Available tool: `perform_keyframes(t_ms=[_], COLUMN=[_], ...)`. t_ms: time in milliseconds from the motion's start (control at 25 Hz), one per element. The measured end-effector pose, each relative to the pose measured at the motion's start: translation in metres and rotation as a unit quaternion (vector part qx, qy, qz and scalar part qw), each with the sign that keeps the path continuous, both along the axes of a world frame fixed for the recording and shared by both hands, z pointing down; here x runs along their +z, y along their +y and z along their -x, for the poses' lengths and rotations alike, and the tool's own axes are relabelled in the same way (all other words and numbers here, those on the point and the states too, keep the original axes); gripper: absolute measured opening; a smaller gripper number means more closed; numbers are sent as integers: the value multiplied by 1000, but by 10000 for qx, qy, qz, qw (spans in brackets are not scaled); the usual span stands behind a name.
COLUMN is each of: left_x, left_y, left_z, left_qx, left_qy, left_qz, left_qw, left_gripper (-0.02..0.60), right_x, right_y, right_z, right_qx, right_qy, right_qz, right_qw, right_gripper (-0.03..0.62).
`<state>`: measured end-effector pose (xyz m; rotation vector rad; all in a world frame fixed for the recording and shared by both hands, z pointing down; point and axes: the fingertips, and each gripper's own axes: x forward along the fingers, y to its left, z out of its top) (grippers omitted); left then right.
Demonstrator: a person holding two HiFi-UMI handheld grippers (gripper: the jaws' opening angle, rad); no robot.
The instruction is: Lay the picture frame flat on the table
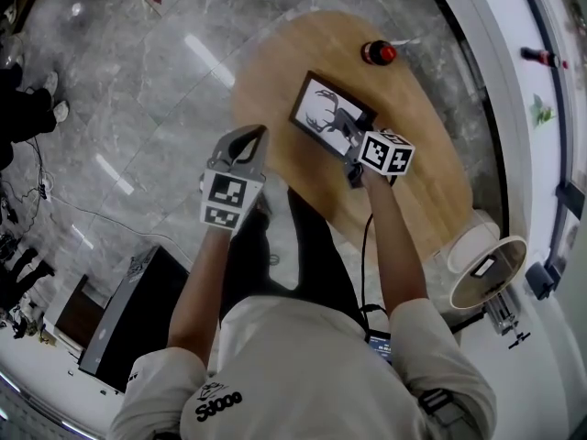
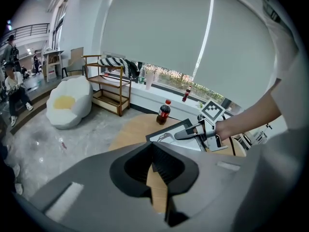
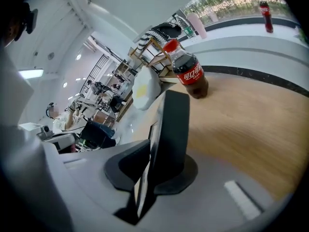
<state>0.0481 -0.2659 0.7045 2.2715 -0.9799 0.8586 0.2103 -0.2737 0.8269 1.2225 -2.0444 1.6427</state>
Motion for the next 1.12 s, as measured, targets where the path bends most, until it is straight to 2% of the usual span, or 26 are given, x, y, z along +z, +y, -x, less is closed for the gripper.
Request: perform_keyframes(t_ms=[240, 680, 800, 1000, 1120], left_x=[3, 11, 14, 18, 19], left_y=[6, 10, 14, 15, 18], left_z=[-14, -26, -26, -29, -28], left_qx=[113, 104, 125, 133, 149], left_qy=[98, 198, 187, 198, 209], left_qz=[61, 161, 200, 219, 226], left_qw=[9999, 9996, 9995, 9995, 9994], left_gripper=[11, 11, 11, 11, 11], right_x=[15, 38, 44, 56, 60], right_y=[-6, 0, 6, 14, 21], right_z=[-9, -12, -12, -18, -17], right_qx=[-78, 120, 33, -305, -503], right_qy=[16, -462, -364, 135, 206], right_qz=[210, 626, 740, 678, 687], right_qw=[9997, 9969, 9966, 9971, 9962], right_gripper=[49, 75, 106, 192, 231])
